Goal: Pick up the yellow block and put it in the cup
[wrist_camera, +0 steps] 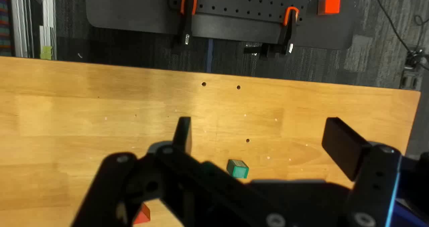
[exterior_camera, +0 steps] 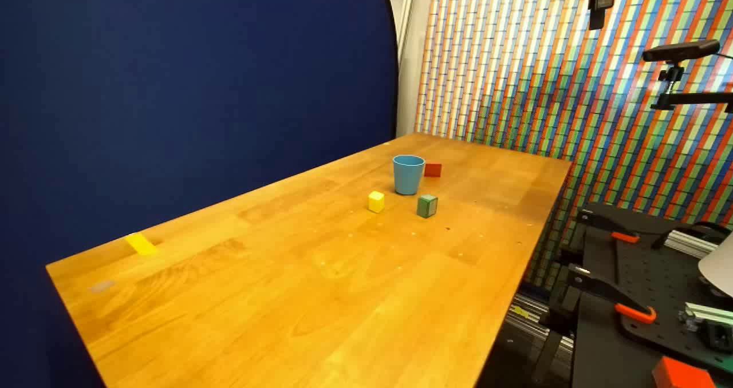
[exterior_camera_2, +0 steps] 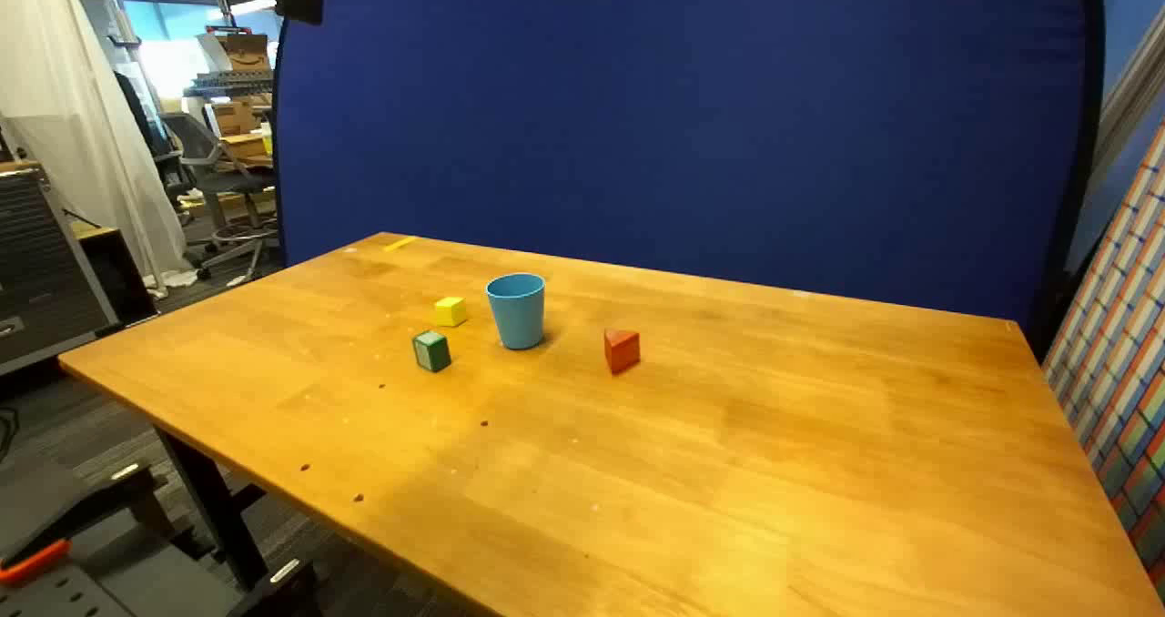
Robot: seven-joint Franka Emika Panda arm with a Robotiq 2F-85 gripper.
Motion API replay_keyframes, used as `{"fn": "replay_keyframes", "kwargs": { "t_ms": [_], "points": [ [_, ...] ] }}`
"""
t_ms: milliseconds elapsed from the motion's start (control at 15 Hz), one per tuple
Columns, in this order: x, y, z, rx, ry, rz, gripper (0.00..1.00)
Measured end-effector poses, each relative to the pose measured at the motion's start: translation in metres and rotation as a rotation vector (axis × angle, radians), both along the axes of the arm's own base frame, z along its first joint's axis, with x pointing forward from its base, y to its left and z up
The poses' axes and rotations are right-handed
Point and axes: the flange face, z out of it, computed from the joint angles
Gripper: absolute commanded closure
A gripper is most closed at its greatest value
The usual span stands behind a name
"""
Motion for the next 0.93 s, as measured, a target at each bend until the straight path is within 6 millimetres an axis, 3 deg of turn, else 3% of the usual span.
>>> {"fn": "replay_keyframes", "kwargs": {
  "t_ms": [600, 733, 933],
  "points": [
    [0.006, 0.002, 0.002, -0.006, -0.004, -0.011, 0.0],
    [0.024, 0.015, -0.006, -0.016, -0.01, -0.024, 0.0],
    [0.071, 0.059, -0.027, -0.04, -0.017, 0.008, 0.0]
  ]
}}
